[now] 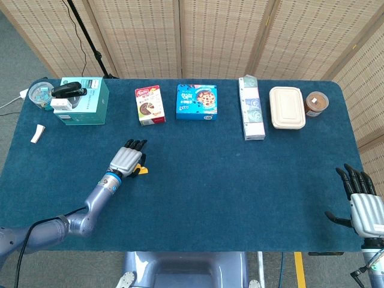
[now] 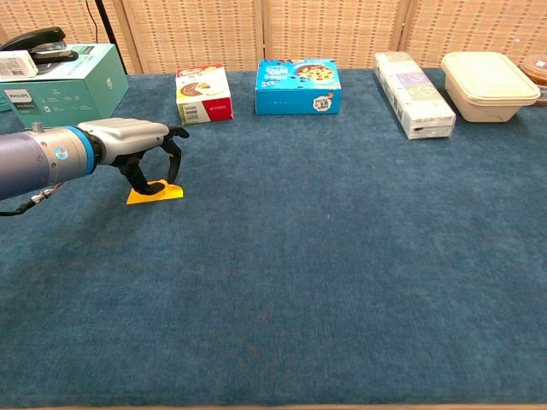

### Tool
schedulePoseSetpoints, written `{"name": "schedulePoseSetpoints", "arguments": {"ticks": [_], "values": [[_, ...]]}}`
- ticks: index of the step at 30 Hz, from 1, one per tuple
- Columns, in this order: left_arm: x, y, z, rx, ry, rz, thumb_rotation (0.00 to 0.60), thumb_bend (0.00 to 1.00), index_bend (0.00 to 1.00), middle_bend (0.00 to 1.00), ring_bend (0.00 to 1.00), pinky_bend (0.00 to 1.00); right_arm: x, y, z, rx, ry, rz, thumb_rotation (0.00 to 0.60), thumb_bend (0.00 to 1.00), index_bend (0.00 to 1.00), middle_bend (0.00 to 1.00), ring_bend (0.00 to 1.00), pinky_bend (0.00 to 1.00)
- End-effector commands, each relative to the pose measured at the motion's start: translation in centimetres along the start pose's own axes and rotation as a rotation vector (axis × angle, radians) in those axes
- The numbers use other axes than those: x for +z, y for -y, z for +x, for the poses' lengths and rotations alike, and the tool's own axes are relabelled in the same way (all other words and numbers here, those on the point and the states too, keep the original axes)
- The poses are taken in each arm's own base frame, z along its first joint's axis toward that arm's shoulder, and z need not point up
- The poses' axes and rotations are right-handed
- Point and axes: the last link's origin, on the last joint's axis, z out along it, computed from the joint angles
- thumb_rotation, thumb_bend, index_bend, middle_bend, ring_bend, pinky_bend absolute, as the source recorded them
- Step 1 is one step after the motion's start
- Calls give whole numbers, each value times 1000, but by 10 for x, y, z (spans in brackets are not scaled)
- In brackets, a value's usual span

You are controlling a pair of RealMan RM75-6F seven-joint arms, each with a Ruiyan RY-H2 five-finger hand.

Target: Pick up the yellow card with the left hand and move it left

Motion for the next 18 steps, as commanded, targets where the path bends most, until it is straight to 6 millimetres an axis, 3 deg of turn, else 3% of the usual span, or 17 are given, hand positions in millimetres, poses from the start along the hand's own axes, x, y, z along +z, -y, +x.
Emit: {"name": "schedulePoseSetpoints", "arguments": {"ticks": [1,18], "values": [[1,0,0,0,-4,1,600,409,503,0,0,0,-1,0,0,2,0,2,600,0,0,0,0,0],[4,-3,-4,21,-3,2,600,430,505,0,0,0,-1,1,1,7,-1,12,600,0,0,0,0,0]]}}
